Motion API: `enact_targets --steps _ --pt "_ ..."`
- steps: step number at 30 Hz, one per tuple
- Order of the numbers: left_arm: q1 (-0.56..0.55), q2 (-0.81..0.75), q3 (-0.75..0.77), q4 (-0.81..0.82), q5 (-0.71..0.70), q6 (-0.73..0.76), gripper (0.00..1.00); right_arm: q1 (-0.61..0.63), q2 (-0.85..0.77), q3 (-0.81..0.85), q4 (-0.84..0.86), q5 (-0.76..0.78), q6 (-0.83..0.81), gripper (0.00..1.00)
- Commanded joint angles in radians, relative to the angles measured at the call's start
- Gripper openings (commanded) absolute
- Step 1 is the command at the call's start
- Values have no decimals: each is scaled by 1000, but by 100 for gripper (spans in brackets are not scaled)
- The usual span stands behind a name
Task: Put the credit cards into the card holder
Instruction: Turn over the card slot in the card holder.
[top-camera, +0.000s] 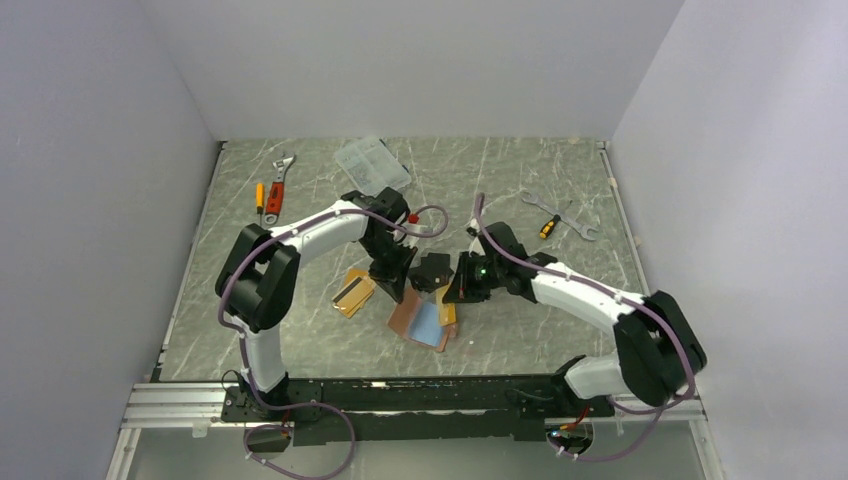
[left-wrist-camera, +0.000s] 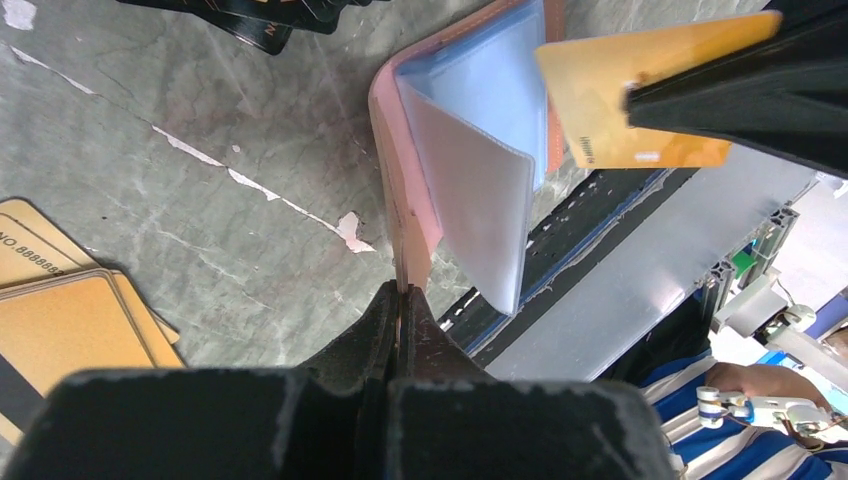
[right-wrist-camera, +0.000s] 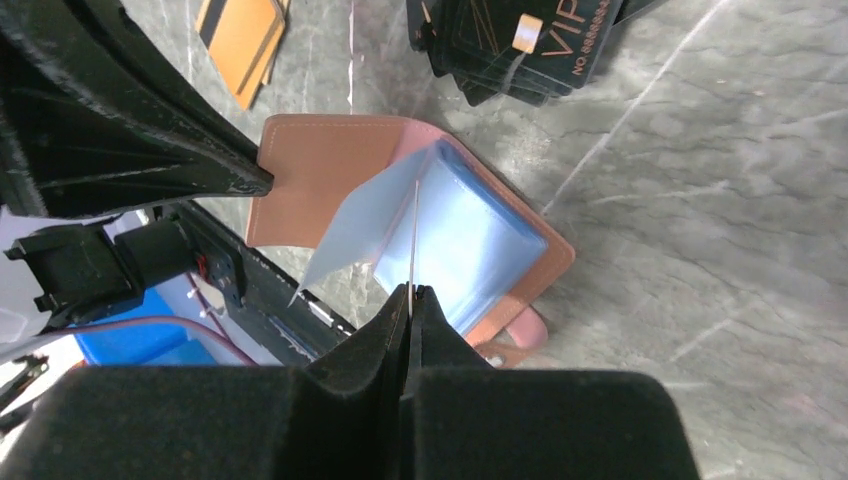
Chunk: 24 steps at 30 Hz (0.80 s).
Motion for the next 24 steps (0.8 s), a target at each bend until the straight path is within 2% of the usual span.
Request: enact_targets --steps 1,5,11,16,18,24 --pt "-3 -40 -24 13 38 30 0 38 102 57 92 -109 -24 0" --pt "18 -37 -39 26 115 53 4 88 183 105 109 -147 -47 0" --pt "86 -72 -75 54 246 77 13 96 170 82 174 -179 -43 0" --pt "97 -93 -131 110 356 77 21 99 201 52 204 -190 -44 0" --pt "95 -88 -144 127 378 77 24 96 206 31 211 -182 -52 0" --pt "96 -86 -195 204 386 78 26 79 180 -46 303 -188 -54 0"
